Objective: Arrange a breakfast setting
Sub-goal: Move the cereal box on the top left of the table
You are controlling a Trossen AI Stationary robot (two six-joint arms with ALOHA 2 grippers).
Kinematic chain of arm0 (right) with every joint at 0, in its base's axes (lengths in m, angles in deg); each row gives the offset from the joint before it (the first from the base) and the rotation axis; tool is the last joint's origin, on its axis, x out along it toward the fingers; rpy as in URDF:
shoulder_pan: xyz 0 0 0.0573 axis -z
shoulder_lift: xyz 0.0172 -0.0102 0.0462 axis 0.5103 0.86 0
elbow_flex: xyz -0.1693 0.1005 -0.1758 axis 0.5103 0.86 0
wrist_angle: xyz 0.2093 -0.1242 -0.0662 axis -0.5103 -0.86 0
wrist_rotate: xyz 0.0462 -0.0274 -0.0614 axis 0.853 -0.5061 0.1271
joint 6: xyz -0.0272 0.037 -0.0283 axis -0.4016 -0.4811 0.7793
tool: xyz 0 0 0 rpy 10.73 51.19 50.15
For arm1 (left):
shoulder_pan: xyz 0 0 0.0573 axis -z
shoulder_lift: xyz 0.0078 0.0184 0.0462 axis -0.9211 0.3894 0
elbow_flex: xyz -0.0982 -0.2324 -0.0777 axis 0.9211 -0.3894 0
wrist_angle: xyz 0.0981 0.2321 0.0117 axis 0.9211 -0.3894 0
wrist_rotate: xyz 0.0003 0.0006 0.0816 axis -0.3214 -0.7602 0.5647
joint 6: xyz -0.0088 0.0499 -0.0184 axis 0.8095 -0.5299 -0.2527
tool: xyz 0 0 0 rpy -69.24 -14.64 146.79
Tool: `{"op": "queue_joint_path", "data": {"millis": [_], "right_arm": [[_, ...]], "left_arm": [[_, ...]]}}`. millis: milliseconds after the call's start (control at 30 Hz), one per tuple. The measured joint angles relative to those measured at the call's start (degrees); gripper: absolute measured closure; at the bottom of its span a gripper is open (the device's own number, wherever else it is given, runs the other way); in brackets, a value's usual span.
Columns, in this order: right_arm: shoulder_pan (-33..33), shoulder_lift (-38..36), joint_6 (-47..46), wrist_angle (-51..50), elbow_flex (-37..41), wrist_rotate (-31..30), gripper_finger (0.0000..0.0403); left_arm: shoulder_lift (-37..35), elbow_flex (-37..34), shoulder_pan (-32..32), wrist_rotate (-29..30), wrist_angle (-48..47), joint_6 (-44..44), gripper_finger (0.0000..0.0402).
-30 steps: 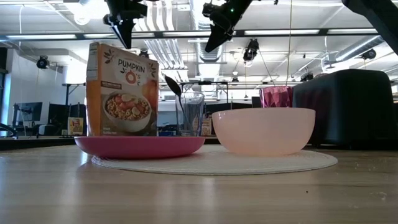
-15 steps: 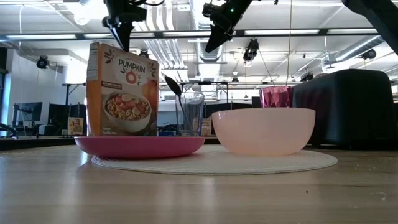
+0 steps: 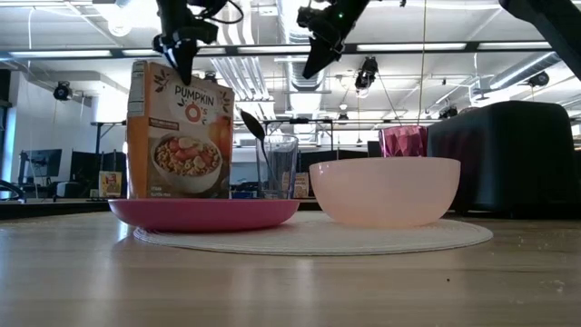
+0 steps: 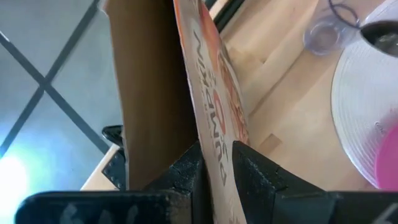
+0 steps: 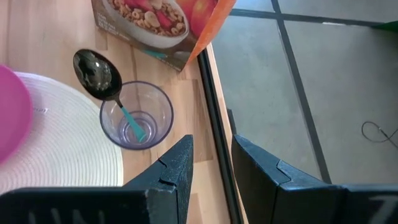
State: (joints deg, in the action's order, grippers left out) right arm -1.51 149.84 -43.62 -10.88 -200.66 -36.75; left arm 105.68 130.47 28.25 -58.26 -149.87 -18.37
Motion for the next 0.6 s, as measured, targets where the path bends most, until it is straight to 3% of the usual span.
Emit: {"op": "queue_joint_path", "data": {"millis": [133, 300, 600], "right_arm": [[0.00, 0.02, 0.01, -1.23, 0.00, -0.01, 0.0303], [0.00, 0.02, 0.05, -1.53, 0.00, -0.01, 0.0303], [0.00, 0.02, 0.09, -1.59, 0.00, -0.01, 0.0303]], "left_arm": [[0.06, -3.10, -0.04, 0.01, -0.55, 0.07, 0.0350], [-0.28, -6.45, -0.06, 0.02, -0.91, 0.20, 0.0395], [-2.31, -6.53, -0.06, -0.08, -7.19, 3.76, 0.0401]]}}
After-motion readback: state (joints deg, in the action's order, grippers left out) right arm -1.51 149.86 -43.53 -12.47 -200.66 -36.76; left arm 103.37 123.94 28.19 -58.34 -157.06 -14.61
